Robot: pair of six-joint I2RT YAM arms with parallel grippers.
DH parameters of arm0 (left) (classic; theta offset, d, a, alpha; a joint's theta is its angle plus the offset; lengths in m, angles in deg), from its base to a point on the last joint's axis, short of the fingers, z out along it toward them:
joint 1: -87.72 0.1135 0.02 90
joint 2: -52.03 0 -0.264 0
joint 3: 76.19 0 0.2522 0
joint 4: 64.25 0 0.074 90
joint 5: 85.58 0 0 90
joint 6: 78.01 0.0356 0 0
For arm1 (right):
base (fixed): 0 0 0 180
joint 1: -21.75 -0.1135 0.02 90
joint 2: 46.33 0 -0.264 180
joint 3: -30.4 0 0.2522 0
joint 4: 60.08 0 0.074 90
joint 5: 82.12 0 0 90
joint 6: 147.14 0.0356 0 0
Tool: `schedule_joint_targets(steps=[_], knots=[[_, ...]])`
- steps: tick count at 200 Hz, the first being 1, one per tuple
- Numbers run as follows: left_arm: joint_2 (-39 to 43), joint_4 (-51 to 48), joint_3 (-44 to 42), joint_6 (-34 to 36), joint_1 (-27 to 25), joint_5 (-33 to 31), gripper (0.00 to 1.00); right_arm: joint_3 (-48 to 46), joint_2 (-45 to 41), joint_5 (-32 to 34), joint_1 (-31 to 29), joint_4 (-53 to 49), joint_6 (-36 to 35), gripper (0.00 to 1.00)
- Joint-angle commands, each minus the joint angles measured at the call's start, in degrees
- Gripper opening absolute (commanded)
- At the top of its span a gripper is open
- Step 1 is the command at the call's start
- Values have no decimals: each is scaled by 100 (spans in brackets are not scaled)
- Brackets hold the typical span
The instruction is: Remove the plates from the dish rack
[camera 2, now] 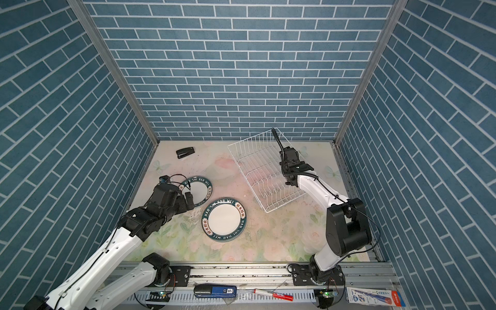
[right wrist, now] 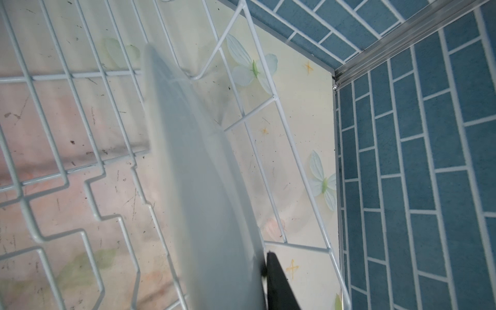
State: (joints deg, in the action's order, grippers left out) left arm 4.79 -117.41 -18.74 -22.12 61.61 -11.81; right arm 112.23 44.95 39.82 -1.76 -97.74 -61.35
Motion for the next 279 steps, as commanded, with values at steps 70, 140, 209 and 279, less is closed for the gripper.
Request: schedule_joint_targets(steps=[70, 140, 209, 279], knots=[[43, 123, -127, -51, 38, 219, 99, -338, -828, 180, -39, 54, -114, 0], [9, 9, 0, -70, 44, 350, 99, -278, -1629, 500, -40, -42, -120, 0], [13, -299, 196, -261, 63, 249, 99, 250, -2771, 665, -49, 463, -589, 0], [449, -577, 365, -618, 111, 270, 99, 153, -3031, -229, 294, 2477, 507, 0]])
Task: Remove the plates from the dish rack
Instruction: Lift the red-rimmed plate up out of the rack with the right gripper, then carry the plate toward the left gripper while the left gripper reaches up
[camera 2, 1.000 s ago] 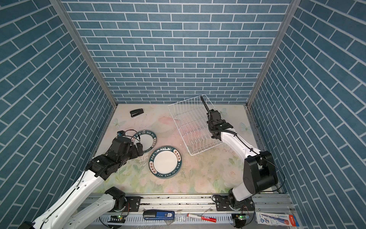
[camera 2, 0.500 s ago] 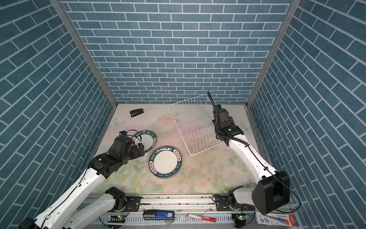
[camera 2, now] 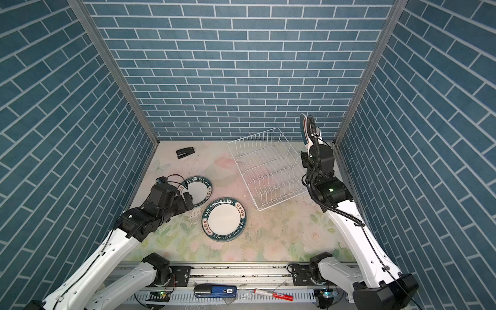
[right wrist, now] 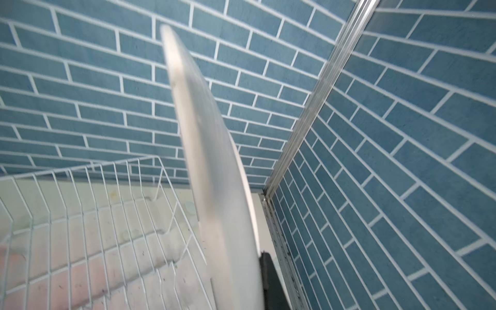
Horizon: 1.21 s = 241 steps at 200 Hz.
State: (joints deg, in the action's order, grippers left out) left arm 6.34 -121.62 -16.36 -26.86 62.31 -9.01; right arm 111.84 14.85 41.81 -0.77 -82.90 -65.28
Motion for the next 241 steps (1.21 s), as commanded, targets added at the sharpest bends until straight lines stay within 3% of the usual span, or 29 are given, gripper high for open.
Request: schedule_joint_targets(steps=[1, 18, 42, 75, 123, 189, 241], knots=[[313, -147, 120, -137, 43, 3, 99, 175, -25, -452, 205, 1024, 949, 0], [553, 241, -66, 146, 38, 307, 99, -290, -110, -971, 475, 1546, 2027, 0], [623, 287, -118, 155, 45, 61, 99, -1118, -138, -1963, 958, 2591, 3640, 0], [807, 844, -472, 268, 45, 296, 99, -1303, 68, -3360, 1083, 2449, 4875, 0], [886, 1430, -722, 615, 45, 941, 99, -1773, 485, -5632, 1061, 3206, 6592, 0], [1332, 2392, -1242, 971, 47, 1554, 99, -2600, 1322, -7096, 797, 4852, 8017, 0], [1124, 2633, -1462, 971, 51, 1537, 99, -2341, 1881, -7166, -191, 4430, 8071, 0]])
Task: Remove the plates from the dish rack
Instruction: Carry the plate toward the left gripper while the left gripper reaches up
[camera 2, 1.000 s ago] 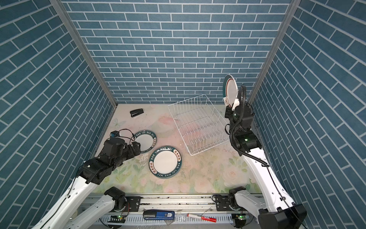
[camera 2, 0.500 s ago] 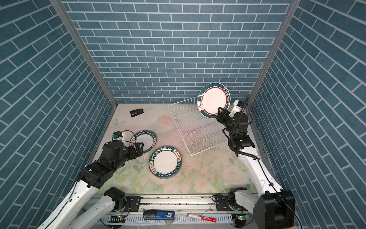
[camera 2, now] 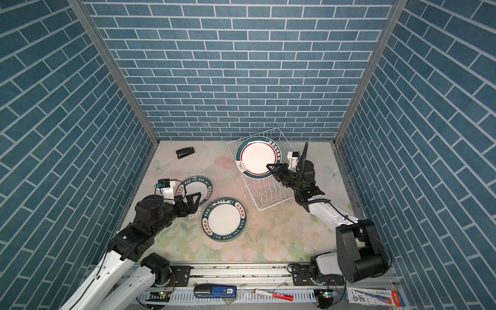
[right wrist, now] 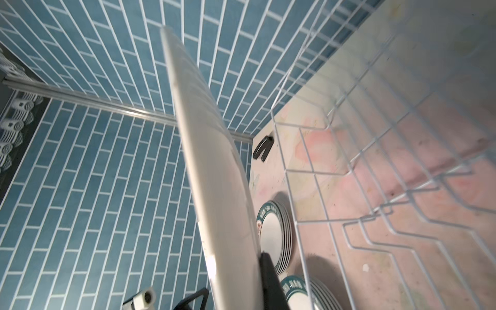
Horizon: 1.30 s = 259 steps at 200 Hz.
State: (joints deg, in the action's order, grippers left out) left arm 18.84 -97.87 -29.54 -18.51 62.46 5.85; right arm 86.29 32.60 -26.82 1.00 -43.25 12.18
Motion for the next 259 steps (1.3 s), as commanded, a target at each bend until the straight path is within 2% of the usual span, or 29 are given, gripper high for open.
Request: schedule_joint_targets(steps=[1, 44, 62, 83, 127, 176, 226, 244, 259], knots=[[-131, 260, -152, 139, 42, 50, 99, 220, 110, -302, -385, 456, 322, 0], [-633, 542, -237, 227, 230, 303, 99, 486, 559, -425, -882, 414, 175, 0], [-724, 705, -295, 160, 413, 620, 99, 648, 718, -513, -997, 108, -72, 0], [-717, 1030, -480, 23, 670, 1087, 99, 733, 947, -648, -1092, 244, -94, 0], [-580, 1431, -804, -251, 1281, 2101, 99, 949, 1268, -556, -1290, 8, -433, 0], [-436, 1572, -864, -420, 1693, 2839, 99, 1368, 1712, -547, -1550, -61, -529, 0], [-970, 2370, -967, -696, 1972, 3092, 99, 1629, 1970, -560, -1836, 35, -503, 0], [-1352, 2907, -1060, -941, 2130, 3361, 97, 1659, 1977, -556, -1918, 6, -512, 0], [-1608, 3246, -1118, -1128, 2236, 3493, 89, 1651, 1968, -546, -1967, 6, -518, 0]])
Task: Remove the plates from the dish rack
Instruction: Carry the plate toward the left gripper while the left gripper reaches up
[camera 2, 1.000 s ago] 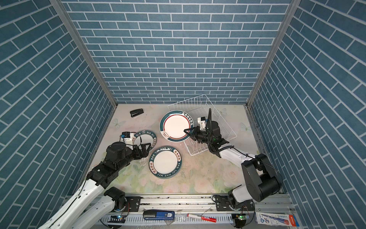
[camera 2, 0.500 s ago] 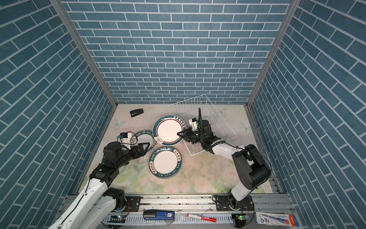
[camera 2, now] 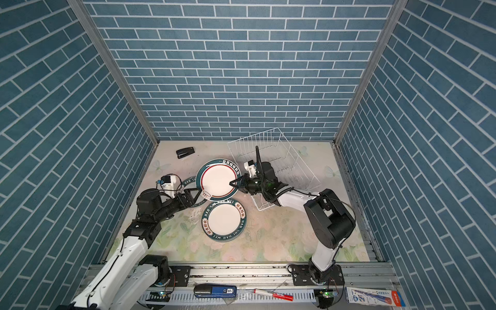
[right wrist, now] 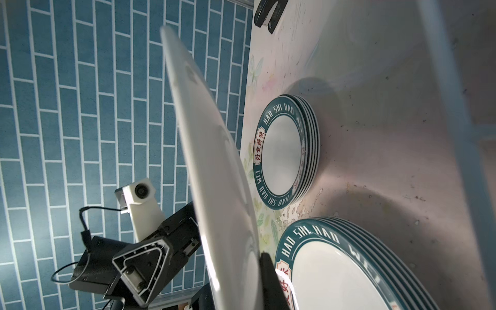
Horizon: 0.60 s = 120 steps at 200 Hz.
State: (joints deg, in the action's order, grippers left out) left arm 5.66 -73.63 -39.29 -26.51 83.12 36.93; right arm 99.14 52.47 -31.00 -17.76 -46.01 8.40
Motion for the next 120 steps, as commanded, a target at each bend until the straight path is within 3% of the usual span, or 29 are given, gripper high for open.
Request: schedule_joint_targets(steps=[1, 51, 97, 120], knots=[[-305, 829, -143, -344, 174, 386, 89, 365, -19, -129, -92, 278, -139, 0], [-531, 1214, -186, -615, 240, 563, 71, 373, 34, -115, -253, 171, -390, 0], [-522, 1289, -195, -687, 249, 843, 47, 477, 160, -41, -398, 193, -475, 0], [-520, 1362, -266, -678, 266, 932, 41, 567, 227, -76, -463, 209, -486, 0]])
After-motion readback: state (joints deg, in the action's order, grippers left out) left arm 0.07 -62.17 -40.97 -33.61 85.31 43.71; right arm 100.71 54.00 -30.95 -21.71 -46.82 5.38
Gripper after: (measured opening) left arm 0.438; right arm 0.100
